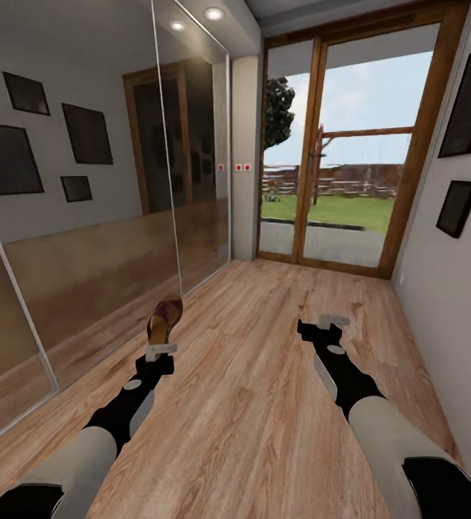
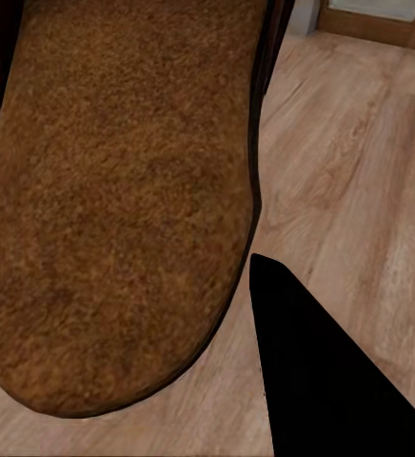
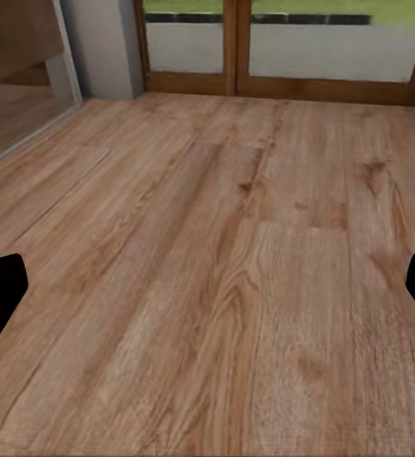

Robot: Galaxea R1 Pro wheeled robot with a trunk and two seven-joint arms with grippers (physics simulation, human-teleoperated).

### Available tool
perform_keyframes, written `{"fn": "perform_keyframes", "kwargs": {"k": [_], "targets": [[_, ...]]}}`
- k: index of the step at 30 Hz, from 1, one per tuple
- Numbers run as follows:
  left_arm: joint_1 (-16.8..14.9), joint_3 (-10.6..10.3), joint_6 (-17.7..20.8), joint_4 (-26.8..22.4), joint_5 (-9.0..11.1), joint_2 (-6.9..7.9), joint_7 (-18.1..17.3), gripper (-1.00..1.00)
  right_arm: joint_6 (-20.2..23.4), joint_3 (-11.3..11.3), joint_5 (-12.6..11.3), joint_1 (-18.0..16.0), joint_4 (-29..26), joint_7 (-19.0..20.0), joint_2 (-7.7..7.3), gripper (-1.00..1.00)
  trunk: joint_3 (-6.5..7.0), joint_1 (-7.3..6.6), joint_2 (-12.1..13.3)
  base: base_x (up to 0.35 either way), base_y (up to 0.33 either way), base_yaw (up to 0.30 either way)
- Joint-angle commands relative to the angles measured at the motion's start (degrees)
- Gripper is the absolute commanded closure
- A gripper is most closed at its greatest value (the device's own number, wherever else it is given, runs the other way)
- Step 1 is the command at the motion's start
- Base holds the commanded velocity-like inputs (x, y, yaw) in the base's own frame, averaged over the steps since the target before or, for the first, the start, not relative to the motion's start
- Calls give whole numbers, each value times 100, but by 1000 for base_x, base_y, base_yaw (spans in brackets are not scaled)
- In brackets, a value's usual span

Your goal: Pick up the two gym shoes and the two sandals from the corridor floor and place them onto the hallstand (shoe rack) in the corridor, making sure they are on the rack and not on the floor. Arrange them so the two gym shoes are next to each other and the two sandals are next to each other.

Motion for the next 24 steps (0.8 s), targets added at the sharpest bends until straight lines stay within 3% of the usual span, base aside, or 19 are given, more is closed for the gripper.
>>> {"fn": "perform_keyframes", "kwargs": {"k": [1,18,24], "targets": [[-3,-15,-13,2,23,0,19,100,-1,-4,-28,-2,-3,-12,3,-100,-6,2,-2,349,-92,3],[-1,-15,-12,0,23,0,19,100,-8,-5,-28,-2,-13,-27,5,-100,-6,2,-2,348,-135,2],[-1,-15,-13,2,23,0,19,100,-8,-5,-28,-2,-13,-32,6,-100,-6,2,-2,344,-152,183]]}}
